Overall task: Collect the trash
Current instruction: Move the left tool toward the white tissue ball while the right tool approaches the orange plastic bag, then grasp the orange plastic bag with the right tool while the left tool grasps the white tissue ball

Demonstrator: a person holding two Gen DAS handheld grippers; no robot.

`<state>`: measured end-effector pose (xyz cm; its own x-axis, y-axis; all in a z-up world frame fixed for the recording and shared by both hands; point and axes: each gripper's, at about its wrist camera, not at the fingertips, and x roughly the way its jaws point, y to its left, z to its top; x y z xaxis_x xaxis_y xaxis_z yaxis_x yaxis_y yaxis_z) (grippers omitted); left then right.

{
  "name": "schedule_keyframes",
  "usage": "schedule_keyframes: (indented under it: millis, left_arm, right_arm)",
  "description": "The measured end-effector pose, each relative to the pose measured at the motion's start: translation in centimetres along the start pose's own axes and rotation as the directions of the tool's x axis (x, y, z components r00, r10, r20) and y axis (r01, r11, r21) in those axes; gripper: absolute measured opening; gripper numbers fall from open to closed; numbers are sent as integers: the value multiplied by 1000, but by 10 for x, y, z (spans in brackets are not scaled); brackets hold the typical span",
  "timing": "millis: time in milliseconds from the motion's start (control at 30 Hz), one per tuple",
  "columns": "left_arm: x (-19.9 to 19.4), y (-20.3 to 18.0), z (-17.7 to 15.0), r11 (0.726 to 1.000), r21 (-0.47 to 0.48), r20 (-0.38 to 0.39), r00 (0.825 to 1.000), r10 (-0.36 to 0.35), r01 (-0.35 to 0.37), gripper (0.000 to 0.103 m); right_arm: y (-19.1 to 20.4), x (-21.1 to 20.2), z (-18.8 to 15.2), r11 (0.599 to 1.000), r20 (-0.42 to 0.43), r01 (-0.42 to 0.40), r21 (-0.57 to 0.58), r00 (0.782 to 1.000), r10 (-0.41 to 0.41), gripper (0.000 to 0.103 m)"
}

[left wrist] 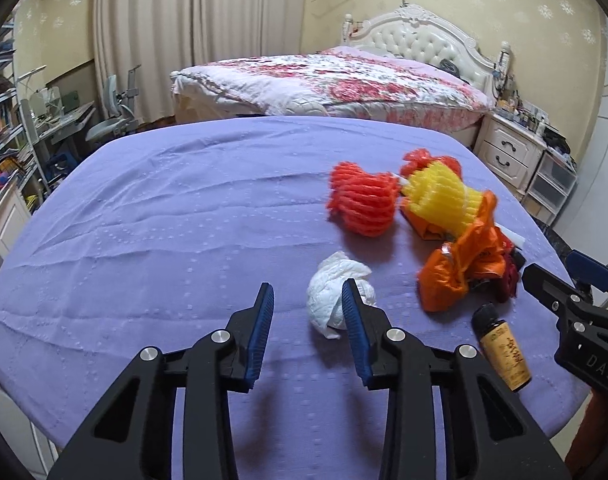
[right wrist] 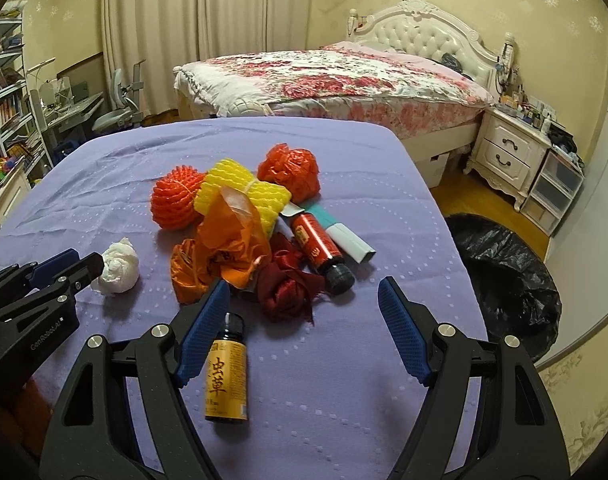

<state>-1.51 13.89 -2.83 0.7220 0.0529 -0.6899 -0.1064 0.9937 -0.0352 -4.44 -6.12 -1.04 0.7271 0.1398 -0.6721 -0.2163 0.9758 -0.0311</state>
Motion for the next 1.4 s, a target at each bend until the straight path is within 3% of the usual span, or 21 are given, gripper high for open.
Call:
schedule_keyframes:
  millis: [167, 300, 433, 533, 733, 800, 933, 967, 1400]
  left_arm:
    - [-1, 29, 0, 998, -53, -3, 999, 41, -41, 35]
    - [-3, 49, -2, 994, -89, 3, 998, 61, -61, 35]
    - [-4, 60, -3, 992, -120, -4, 999, 41, -41, 35]
    - [-5, 60, -4, 991, -127, 1, 1000, 30, -30, 36]
    - [-4, 61, -7, 990, -135, -3, 1000, 29, -29, 45]
    - [-4, 61, -8, 990, -136, -1, 1000, 29, -29, 51]
    - [-3, 57, -9, 991, -128, -2, 1000, 30, -30, 57]
    - [-3, 56, -10, 992, -125, -3, 1000, 31, -31, 58]
    - [-3, 40, -10, 995, -99, -1, 1000, 26, -26, 64]
  right_arm:
    - [21, 7, 10, 999, 2, -31, -32, 1000, 31, 75]
    - [37, 15, 15, 997, -9, -46, -61, 999, 45, 69]
    - [48, 20, 19, 995, -21, -58, -79, 998, 57, 66]
    - [54, 25, 19, 993, -38, -75, -89, 997, 71, 51]
    - [60, 26, 16, 992, -44, -75, -100, 997, 70, 37]
    - [60, 25, 16, 991, -45, -88, -100, 995, 83, 23]
    - [61, 22, 14, 990, -42, -103, -100, 994, 100, 18]
    - [61, 21, 13, 989, -38, -104, -103, 994, 101, 11]
    - [50, 14, 11, 988, -33, -144, -63, 989, 142, 4]
